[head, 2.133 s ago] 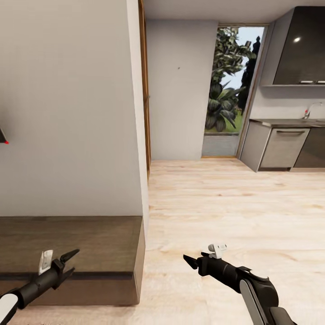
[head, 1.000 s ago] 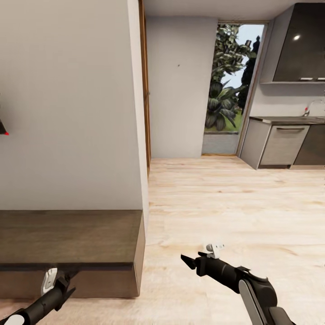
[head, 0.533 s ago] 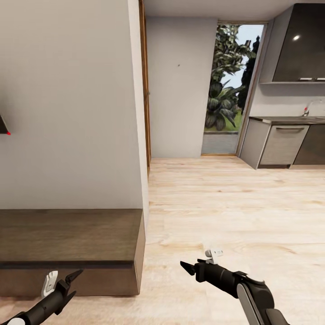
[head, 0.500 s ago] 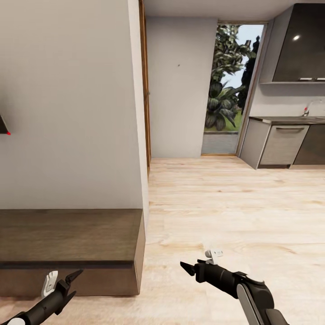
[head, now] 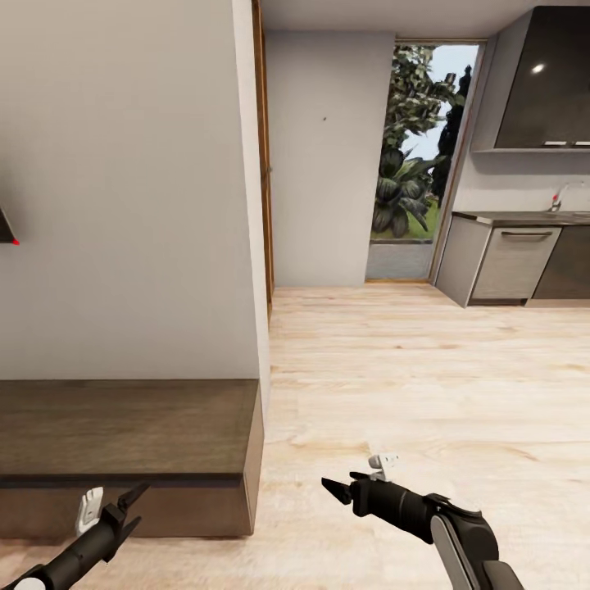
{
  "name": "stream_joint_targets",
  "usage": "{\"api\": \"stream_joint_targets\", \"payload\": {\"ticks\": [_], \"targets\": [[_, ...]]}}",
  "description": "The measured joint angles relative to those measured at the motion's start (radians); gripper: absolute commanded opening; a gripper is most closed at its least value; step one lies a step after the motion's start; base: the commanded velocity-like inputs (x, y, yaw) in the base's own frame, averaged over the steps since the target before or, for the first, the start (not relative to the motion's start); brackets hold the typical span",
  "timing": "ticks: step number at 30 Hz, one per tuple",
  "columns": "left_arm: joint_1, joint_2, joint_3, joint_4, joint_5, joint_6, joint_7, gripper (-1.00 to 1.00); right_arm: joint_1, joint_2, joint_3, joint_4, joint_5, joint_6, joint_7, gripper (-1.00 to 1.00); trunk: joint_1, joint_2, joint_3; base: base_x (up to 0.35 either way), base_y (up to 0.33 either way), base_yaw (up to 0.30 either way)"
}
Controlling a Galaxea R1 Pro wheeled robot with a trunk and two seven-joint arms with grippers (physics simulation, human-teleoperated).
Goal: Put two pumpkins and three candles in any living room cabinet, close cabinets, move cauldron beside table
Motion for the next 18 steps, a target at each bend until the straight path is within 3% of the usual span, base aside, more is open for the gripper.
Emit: {"api": "stream_joint_targets", "payload": {"ticks": [2,5,15,18], "targets": [[0.000,0.001,0.001,0.000,-0.020,-0.001,-0.023,1.00,0.000,0.001,-0.002,-0.003,0.000,0.000,0.093,1.00,0.000,0.000,0.000,0.000,0.000,0.000],[0.000,0.001,0.004,0.000,-0.030,-0.002,-0.031,1.00,0.000,0.003,-0.003,-0.003,0.000,-0.001,0.174,1.00,0.000,0.000,0.000,0.000,0.000,0.000],[0.000,0.002,0.012,0.000,-0.031,-0.018,-0.036,1.00,0.000,0.003,-0.003,0.000,0.000,-0.001,0.203,1.00,0.000,0.000,0.000,0.000,0.000,0.000],[0.000,0.003,0.013,0.000,-0.031,-0.019,-0.037,1.00,0.000,0.003,-0.002,0.001,-0.001,-0.001,0.204,1.00,0.011,-0.021,-0.009,0.000,0.000,0.000]]}}
